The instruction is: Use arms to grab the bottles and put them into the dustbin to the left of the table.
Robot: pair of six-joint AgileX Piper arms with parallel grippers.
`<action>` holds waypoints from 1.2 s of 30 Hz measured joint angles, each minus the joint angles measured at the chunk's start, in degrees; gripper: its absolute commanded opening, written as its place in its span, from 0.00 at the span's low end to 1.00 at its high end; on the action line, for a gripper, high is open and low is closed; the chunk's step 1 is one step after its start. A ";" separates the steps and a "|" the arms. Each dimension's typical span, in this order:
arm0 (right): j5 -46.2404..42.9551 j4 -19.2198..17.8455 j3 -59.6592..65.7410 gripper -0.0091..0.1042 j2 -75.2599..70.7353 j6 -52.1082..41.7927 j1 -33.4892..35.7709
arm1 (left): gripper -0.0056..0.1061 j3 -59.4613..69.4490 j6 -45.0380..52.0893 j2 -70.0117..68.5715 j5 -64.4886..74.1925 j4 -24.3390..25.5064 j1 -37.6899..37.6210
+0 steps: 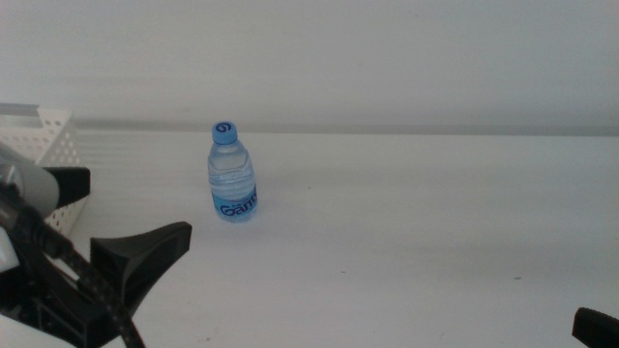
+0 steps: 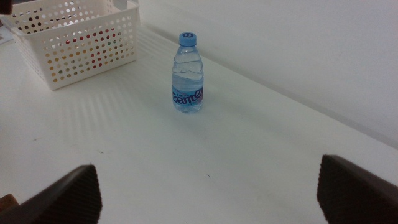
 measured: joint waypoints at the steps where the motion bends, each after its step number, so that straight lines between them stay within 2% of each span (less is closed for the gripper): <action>1: 0.00 0.00 0.00 0.90 0.00 0.00 0.00 | 0.89 0.00 0.00 0.00 0.00 0.13 0.00; 7: 0.00 0.00 0.00 0.90 0.00 0.00 0.00 | 0.89 1.42 0.00 0.11 -3.20 -0.13 0.00; 9: 0.00 0.00 0.00 0.90 0.00 0.00 0.00 | 0.89 4.78 0.00 0.24 -11.28 -0.13 0.00; 13: 0.00 0.00 0.00 0.90 0.00 0.00 0.00 | 0.89 16.76 0.00 3.71 -37.20 0.67 0.00; 16: 0.00 0.00 0.00 0.90 0.00 0.00 0.00 | 0.89 23.47 0.00 8.59 -46.80 -1.44 0.00; 20: 0.00 0.00 0.00 0.90 0.00 0.00 0.00 | 0.89 25.31 0.00 16.57 -51.19 -4.97 0.02; 27: 0.00 0.00 0.00 0.90 0.00 0.00 0.00 | 0.89 25.34 0.41 28.75 -59.49 -6.15 0.11; 36: 0.00 0.00 0.00 0.90 0.00 0.00 0.00 | 0.89 25.34 2.53 41.24 -75.94 -8.70 3.93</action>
